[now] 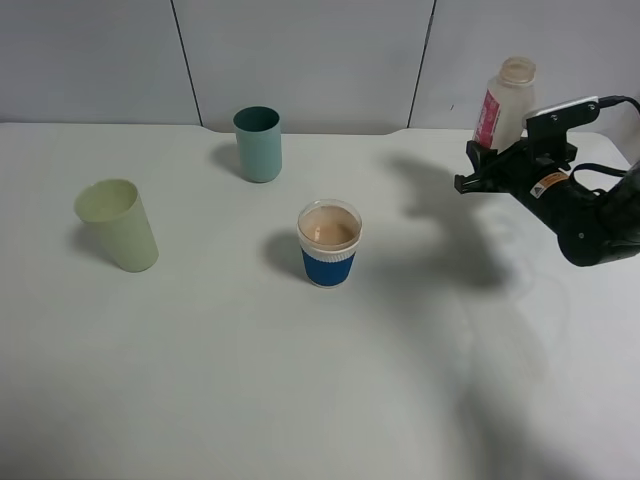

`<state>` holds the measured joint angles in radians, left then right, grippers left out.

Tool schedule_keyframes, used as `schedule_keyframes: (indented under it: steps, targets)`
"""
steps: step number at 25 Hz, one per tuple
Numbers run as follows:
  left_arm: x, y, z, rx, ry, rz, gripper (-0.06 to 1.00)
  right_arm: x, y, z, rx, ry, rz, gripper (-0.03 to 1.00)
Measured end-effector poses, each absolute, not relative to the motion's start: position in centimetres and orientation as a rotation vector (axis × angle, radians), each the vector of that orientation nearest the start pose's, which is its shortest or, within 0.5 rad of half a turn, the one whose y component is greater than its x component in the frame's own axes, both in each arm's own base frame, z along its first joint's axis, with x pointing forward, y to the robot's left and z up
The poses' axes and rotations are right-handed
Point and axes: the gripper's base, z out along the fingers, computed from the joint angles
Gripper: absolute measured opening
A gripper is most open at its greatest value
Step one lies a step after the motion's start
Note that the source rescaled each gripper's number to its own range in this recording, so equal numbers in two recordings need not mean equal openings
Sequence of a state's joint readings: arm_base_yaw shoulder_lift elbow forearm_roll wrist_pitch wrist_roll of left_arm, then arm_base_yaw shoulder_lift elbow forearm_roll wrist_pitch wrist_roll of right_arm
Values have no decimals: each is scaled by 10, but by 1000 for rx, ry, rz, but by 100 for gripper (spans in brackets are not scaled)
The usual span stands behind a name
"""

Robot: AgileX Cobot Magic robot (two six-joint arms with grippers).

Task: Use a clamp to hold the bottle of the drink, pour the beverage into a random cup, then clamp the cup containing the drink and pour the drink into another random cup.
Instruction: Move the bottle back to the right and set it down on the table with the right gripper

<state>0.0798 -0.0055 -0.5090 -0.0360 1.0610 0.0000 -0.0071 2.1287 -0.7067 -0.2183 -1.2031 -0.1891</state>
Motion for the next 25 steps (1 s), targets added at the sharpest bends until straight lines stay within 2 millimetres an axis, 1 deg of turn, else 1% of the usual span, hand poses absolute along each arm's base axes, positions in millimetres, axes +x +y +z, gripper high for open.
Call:
schedule_keyframes:
  steps: [1,6,11,14,19,24,25]
  targets:
    - [-7,-3,280,-79,2028,7,67,357,16,93,-363,1649,-26,0]
    - [-7,-3,280,-79,2028,7,67,364,16,90,-331,1645,0,0]
    - [-7,-3,280,-79,2028,7,67,372,16,79,-328,1657,6,0]
    - [-7,-3,280,-79,2028,7,67,380,16,71,-327,1654,5,0]
    - [-7,-3,280,-79,2028,7,67,386,16,61,-329,1667,6,0]
    - [-7,-3,280,-79,2028,7,67,390,16,57,-329,1666,6,0]
    - [-7,-3,280,-79,2028,7,67,392,16,53,-329,1669,6,0]
